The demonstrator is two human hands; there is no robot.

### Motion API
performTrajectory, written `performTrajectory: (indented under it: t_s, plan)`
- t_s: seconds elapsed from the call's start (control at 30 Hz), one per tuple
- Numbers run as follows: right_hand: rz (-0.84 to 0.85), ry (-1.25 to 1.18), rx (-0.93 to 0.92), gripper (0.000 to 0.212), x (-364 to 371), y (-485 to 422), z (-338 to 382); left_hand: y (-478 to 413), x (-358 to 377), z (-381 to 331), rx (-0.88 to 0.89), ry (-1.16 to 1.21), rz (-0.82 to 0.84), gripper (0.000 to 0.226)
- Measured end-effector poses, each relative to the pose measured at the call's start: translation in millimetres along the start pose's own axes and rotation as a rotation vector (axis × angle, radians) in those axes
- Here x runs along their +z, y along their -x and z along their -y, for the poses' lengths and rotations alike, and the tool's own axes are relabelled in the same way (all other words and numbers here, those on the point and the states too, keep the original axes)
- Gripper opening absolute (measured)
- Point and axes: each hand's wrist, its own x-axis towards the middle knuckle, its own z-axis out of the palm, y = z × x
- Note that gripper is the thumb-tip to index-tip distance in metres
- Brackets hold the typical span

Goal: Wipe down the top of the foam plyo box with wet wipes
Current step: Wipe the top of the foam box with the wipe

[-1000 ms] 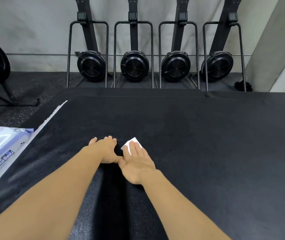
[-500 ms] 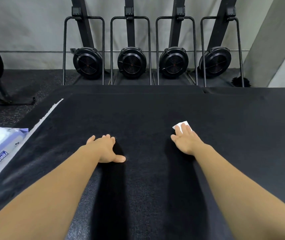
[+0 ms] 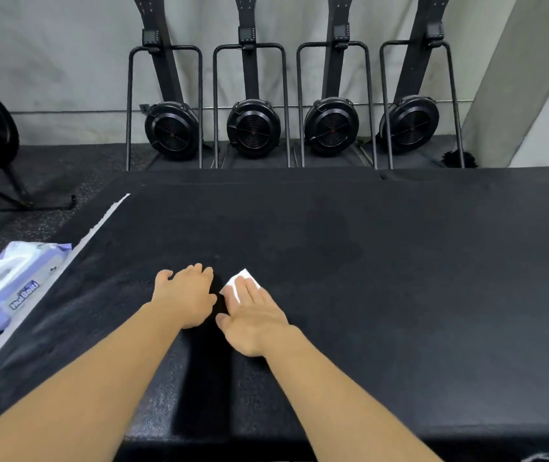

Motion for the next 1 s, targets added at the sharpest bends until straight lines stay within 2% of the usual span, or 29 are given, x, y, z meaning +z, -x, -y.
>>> performTrajectory:
  t_s: [0.1, 0.2, 0.37, 0.5, 0.57, 0.83, 0.93, 1.0]
  plan:
    - [-0.058, -0.061, -0.009, 0.051, -12.0, 5.1, -20.2, 16.0, 0.9, 3.8, -0.006, -0.005, 0.044, 0.05]
    - [-0.145, -0.099, 0.099, 0.045, -30.4, 10.6, -62.9, 27.0, 1.6, 2.0, 0.002, 0.052, 0.149, 0.062]
    - [-0.163, -0.123, 0.333, 0.048, -60.6, 17.7, -135.1, 29.6, -2.8, 0.2, 0.033, 0.068, 0.288, 0.08]
    - [-0.145, -0.111, 0.423, 0.057, -58.0, 14.0, -139.4, 27.5, -3.0, -1.7, 0.029, 0.03, 0.335, 0.093]
    - [-0.132, -0.061, 0.393, 0.061, -49.5, 12.8, -120.0, 26.2, -1.4, -3.5, 0.027, 0.007, 0.336, 0.095]
    - [-0.035, 0.031, 0.084, 0.063, 10.0, 27.9, -6.5, 29.2, 3.2, -5.6, 0.028, -0.02, 0.286, 0.092]
    - [-0.006, 0.009, 0.003, 0.059, 9.7, 31.1, -0.8, 32.6, 1.8, -6.6, 0.026, -0.034, 0.276, 0.09]
    - [-0.046, -0.046, -0.024, 0.051, -0.7, 34.4, -13.6, 33.7, 0.5, -6.7, 0.018, -0.033, 0.288, 0.093]
